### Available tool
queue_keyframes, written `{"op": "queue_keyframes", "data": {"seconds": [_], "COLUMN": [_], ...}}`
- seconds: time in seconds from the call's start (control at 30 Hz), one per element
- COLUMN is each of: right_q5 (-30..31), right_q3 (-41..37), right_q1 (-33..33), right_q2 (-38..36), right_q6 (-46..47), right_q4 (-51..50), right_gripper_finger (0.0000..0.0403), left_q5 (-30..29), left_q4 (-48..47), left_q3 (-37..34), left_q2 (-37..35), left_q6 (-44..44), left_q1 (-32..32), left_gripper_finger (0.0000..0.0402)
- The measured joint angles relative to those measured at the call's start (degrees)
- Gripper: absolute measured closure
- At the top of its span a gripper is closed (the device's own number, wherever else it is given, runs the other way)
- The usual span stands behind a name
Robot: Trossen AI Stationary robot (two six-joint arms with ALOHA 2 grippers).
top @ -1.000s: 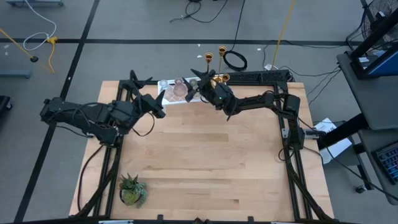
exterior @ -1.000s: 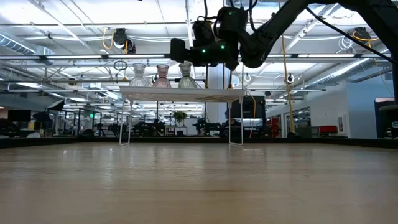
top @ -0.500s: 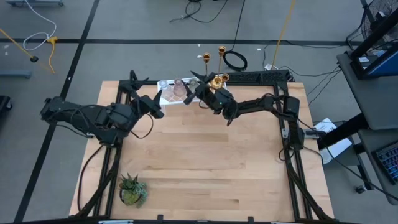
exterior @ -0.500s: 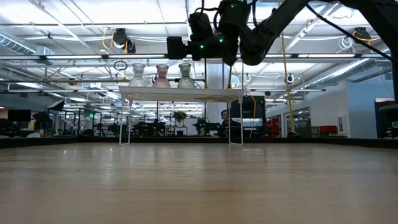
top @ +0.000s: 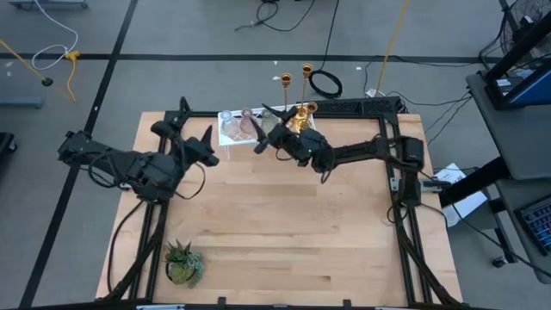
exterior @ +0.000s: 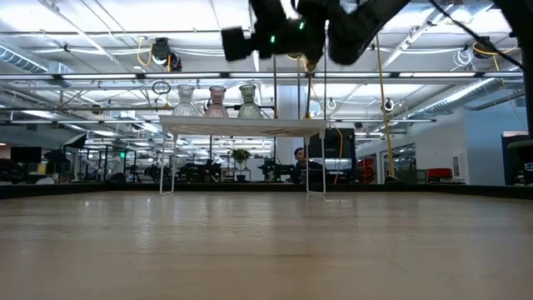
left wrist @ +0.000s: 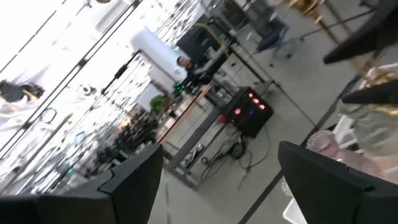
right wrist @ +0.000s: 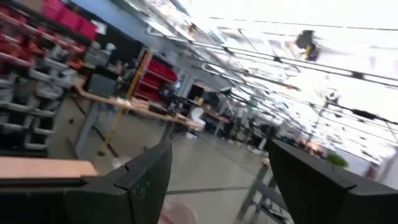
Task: Pick & Place candle stick holders
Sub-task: Return to Home Position
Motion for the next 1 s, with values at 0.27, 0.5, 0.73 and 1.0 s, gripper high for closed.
{"op": "queue_keyframes", "data": {"seconds": [0.27,0.5,0.73,1.0], "right_q5": [0.03,-0.11,-7.13,-16.56], "right_q3": [-6.27,-18.55,-38.5,-54.75], "right_q1": [7.8,13.09,15.75,15.78], "right_q2": [-14.85,-34.38,-56.17,-70.18], "right_q6": [2.72,13.9,23.24,28.36], "right_q4": [-24.41,-40.84,-38.17,-33.06], "right_gripper_finger": [0.0183,0.0306,0.0393,0.0402], "left_q5": [0.44,1.73,32.03,33.36], "left_q4": [-0.1,-8.72,-38.91,-33.7], "left_q3": [0.0,0.0,-0.55,-17.64], "left_q2": [-3.22,-6.83,-13.55,-18.83], "left_q6": [-1.45,-12.3,-48.29,-55.39], "left_q1": [-8.26,-17.49,-21.98,-21.73], "left_gripper_finger": [0.0181,0.0315,0.0391,0.0396]}}
